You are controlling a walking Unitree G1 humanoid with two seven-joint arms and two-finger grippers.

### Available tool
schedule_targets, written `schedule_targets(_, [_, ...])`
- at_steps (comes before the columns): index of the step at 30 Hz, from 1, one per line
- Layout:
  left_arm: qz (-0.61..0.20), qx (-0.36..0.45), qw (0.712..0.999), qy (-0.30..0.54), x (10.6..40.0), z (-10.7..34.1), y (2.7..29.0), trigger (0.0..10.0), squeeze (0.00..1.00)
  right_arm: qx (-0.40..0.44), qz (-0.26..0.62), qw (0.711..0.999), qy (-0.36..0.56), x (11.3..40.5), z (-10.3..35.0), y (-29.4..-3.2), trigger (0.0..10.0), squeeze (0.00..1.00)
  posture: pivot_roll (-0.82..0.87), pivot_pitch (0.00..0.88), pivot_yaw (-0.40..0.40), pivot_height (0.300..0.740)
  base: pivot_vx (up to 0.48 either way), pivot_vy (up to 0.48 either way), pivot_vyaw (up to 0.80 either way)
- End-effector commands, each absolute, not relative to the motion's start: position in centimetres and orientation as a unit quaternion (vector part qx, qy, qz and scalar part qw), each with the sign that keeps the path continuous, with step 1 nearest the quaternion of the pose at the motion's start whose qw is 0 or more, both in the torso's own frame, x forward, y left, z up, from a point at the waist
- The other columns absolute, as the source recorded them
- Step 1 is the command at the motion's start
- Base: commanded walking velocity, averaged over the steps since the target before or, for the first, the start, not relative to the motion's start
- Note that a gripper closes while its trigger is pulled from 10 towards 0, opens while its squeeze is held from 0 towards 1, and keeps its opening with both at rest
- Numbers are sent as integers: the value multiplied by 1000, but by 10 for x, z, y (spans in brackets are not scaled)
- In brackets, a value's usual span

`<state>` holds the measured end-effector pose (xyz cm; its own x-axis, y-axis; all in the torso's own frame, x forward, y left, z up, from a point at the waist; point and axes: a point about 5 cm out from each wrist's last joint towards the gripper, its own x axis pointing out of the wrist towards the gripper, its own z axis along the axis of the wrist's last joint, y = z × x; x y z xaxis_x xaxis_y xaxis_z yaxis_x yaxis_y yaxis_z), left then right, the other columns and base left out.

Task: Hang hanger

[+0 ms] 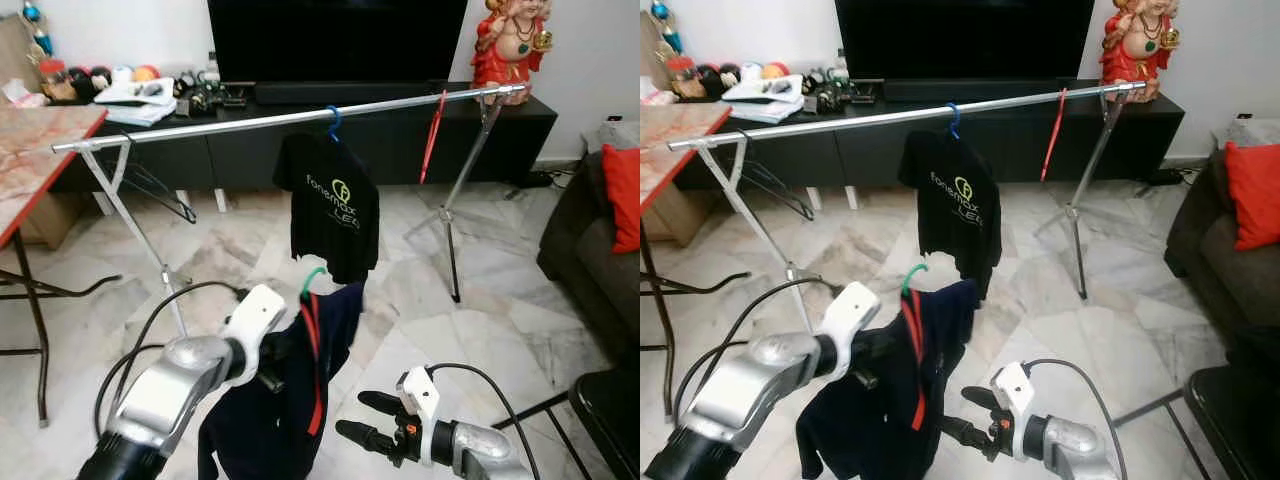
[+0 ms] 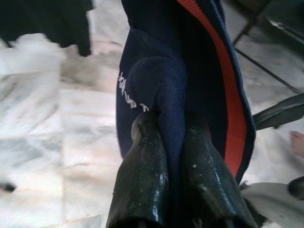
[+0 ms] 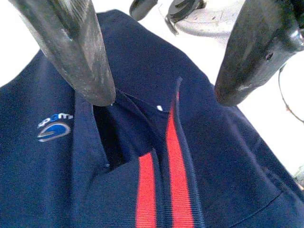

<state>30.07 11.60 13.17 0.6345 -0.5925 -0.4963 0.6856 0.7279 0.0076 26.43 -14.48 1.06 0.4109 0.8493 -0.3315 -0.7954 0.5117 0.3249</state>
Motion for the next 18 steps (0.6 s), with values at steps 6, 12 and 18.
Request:
schedule_targets(6, [-387, 90, 890, 223, 297, 154, 100, 10000, 0, 18, 454, 859, 234, 273, 11, -145, 10000, 0, 16, 89, -33, 740, 0, 0, 0])
schedule_targets(12, [-405, 89, 881, 229, 291, 157, 94, 10000, 0, -30, 395, 887, 238, 279, 7, -149, 10000, 0, 20, 82, -33, 740, 0, 0, 0])
schedule_targets(18, [-408, 85, 880, 227, 290, 163, 93, 10000, 0, -45, 349, 901, 253, 277, -1, -154, 10000, 0, 26, 78, -32, 740, 0, 0, 0])
